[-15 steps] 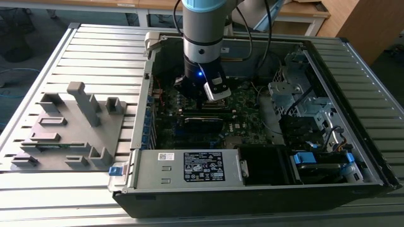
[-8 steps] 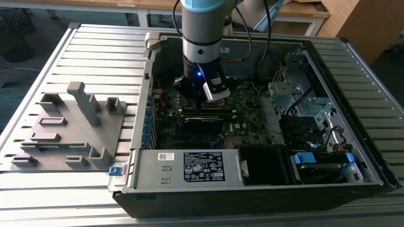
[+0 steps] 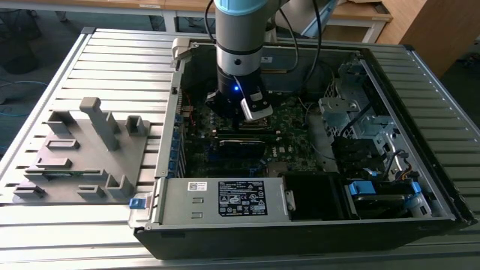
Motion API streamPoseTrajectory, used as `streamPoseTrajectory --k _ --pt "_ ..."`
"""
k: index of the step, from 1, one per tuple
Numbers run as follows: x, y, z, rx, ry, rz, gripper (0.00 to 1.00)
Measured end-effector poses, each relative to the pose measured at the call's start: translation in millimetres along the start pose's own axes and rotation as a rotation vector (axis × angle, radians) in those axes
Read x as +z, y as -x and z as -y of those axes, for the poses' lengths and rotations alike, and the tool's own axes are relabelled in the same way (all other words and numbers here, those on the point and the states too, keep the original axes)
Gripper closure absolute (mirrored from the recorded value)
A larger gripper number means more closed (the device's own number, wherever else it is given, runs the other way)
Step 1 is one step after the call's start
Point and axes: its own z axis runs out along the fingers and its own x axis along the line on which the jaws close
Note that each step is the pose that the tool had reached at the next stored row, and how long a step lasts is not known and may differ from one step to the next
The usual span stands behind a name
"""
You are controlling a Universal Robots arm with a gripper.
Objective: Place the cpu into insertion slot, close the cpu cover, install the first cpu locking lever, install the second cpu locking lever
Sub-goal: 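Install the second cpu locking lever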
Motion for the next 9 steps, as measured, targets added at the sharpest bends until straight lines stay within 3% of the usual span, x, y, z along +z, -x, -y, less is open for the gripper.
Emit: streamPoseTrajectory --k 9 --pt "1.7 -0.8 0.1 0.0 0.0 0.0 0.9"
